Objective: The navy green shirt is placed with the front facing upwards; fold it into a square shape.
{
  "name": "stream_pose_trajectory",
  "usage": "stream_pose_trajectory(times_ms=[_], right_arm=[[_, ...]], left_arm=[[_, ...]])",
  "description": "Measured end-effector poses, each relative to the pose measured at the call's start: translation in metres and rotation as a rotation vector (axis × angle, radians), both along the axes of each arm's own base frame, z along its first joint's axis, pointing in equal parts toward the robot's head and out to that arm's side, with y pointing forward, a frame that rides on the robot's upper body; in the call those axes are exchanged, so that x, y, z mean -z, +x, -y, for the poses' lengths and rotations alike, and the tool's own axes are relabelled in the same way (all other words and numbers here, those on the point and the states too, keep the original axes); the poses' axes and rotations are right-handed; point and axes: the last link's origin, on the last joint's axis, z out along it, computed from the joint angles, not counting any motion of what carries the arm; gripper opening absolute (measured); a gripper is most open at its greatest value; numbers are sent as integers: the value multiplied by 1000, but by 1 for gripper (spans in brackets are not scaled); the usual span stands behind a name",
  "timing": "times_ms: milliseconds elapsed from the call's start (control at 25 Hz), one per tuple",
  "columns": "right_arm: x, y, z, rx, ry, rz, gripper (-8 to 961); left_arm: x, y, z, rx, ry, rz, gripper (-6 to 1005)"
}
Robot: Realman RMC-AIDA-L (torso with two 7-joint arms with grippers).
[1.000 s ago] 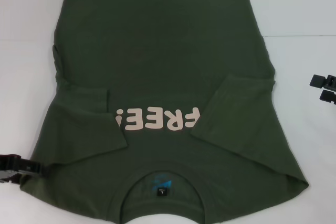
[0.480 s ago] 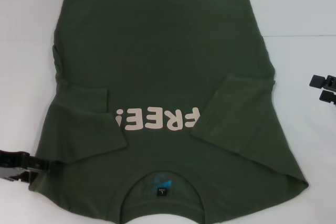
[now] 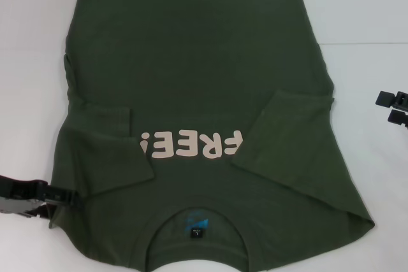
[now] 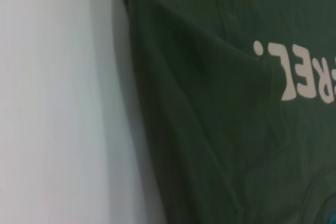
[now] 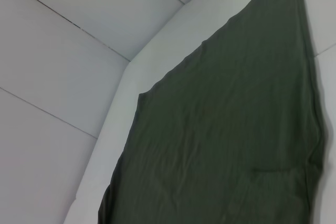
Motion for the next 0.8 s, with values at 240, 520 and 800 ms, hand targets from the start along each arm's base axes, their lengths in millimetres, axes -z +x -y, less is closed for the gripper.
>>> stream_pose_trajectory(times_ms=[240, 520, 800], right_arm=[[0, 0, 0, 1, 1, 1, 929], [1, 0, 0, 0, -1, 0, 929], [0, -2, -2, -7, 0, 0, 928]], left_arm=[[2, 2, 0, -1, -9, 13, 888], [-1, 0, -2, -9, 0, -10, 888], [4, 4, -1, 6, -42, -23, 880]])
